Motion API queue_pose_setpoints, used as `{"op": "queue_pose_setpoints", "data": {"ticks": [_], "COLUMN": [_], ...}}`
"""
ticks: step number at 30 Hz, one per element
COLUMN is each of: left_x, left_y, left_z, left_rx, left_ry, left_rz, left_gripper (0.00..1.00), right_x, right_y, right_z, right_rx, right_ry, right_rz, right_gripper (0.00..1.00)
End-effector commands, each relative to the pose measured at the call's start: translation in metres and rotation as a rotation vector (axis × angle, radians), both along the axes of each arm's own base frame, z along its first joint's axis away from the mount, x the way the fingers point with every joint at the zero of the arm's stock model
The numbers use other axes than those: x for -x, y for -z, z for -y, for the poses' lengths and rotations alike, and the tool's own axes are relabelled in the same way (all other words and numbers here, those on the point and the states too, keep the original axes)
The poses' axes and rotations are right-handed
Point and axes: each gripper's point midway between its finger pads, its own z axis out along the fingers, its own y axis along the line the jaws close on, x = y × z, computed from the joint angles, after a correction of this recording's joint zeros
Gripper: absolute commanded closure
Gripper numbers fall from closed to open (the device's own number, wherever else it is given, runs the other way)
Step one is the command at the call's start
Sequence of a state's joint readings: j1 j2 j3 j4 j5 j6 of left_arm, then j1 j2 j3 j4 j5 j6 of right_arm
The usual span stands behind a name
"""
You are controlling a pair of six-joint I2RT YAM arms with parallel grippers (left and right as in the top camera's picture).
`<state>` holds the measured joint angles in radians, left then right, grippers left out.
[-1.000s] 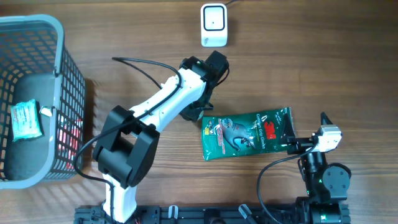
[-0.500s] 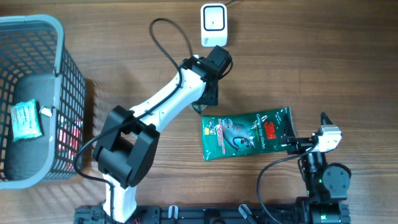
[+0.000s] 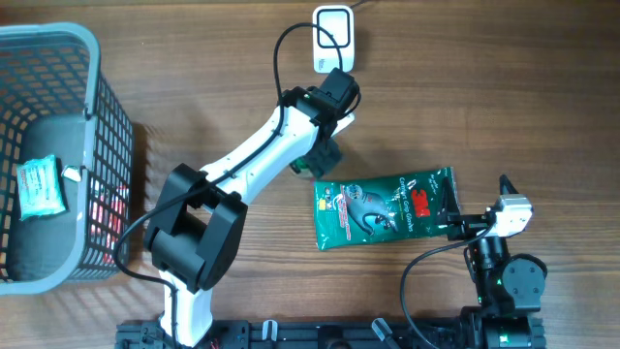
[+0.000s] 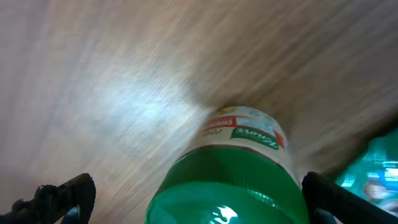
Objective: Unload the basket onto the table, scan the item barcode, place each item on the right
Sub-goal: 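Carry the jar to the white scanner and hold it under it, then lower the jar onto the table and release it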
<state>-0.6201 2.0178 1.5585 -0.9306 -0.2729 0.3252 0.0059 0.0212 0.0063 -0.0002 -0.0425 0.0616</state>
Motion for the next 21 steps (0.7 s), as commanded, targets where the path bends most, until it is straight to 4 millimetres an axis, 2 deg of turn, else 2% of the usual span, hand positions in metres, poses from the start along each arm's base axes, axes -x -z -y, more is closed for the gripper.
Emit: {"op": "queue_pose_setpoints", "data": {"ticks": [1, 3, 5, 9, 12, 13, 16, 18, 21], "left_x": [-0.013, -0.013, -0.005, 0.029, 0.051, 0.056, 0.067, 0.066, 0.062], "left_y": [-0.035, -0.061, -0.096, -0.171, -0.227, -0.24, -0.272, -0.291, -0.306], "left_z": [-0.016, -0.012, -0.005, 0.005, -0.004, -0.008, -0.03, -0.06, -0.115], "left_rx": [-0.054, 0.001, 0.075, 0.253, 0.389, 0.435, 0.597, 0.696, 0.757], "left_ry": [-0.009, -0.035, -0.034, 0.005, -0.05, -0.09, -0.29, -0.513, -0.859], "left_rz": [0.118, 0.171, 0.218, 0.3, 0.41, 0.434, 0.49, 0.559, 0.691], "left_gripper": [0.0, 0.0, 0.0, 0.0, 0.0, 0.0, 0.0, 0.0, 0.0], "right_x": [0.0, 0.0, 0.0, 0.0, 0.0, 0.0, 0.0, 0.0, 0.0], "right_y": [-0.002, -0.002, -0.002, -0.002, -0.002, -0.002, -0.002, -0.002, -0.002], "right_z": [0.002, 0.002, 0.002, 0.002, 0.002, 0.002, 0.002, 0.002, 0.002], "right_rx": [0.009, 0.009, 0.009, 0.009, 0.009, 0.009, 0.009, 0.009, 0.009], "right_ry": [0.012, 0.012, 0.012, 0.012, 0.012, 0.012, 0.012, 0.012, 0.012], "right_rz": [0.008, 0.008, 0.008, 0.008, 0.008, 0.008, 0.008, 0.008, 0.008], "right_gripper": [0.0, 0.0, 0.0, 0.0, 0.0, 0.01, 0.0, 0.0, 0.0]}}
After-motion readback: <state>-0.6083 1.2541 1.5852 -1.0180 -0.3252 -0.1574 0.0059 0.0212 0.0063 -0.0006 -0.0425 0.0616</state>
